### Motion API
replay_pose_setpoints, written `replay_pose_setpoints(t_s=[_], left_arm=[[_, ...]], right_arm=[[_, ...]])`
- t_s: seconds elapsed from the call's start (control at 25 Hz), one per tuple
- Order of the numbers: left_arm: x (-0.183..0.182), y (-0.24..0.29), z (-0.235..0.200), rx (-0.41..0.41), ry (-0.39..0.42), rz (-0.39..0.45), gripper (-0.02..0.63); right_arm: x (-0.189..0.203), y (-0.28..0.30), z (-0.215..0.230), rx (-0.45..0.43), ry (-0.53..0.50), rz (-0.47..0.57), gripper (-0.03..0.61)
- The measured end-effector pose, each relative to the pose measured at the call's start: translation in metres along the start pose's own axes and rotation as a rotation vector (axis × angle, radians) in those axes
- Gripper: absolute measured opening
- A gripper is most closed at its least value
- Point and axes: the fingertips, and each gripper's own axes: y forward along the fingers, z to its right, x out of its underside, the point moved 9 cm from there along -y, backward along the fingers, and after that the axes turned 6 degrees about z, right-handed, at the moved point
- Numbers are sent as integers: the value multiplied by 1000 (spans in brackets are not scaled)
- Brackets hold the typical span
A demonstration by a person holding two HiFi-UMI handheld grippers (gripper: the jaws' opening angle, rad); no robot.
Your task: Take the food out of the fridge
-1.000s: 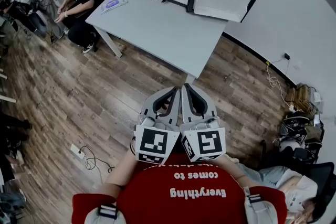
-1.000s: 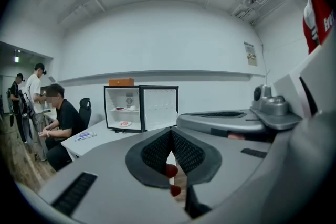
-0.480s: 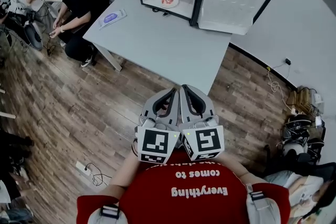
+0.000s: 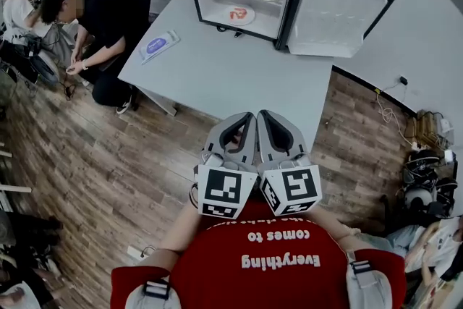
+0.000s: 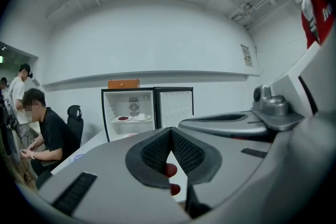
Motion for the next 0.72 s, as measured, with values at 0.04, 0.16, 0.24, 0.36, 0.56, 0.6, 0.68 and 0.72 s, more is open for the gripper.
replay_pose_setpoints(t_s=[0.04, 0.16, 0.24, 0.36, 0.56, 0.6, 0.68, 0.72], left_arm=[[1, 1, -9, 11, -1, -3, 5], [5, 7, -31, 33, 1, -1, 5], [9, 11, -40, 33, -3, -5, 5], [16, 18, -54, 31, -25, -17, 5], [23, 30, -83, 27, -38, -32, 5], [25, 34, -88, 22, -39, -37, 5], [26, 43, -99, 15, -37, -42, 5], [26, 48, -105, 14, -33, -43, 5]], right_arm=[[1, 6, -4, 7, -2, -1, 12], [5, 24, -13, 22, -10, -3, 12], [9, 35, -13, 24, -10, -16, 12], [17, 53, -13, 25, -1, -43, 12], [24, 85, -16, -6, -5, -75, 12], [25, 91, -16, -12, -5, -79, 12], [28, 107, -13, -24, -4, -78, 12], [28, 116, -10, -30, -1, -76, 12]])
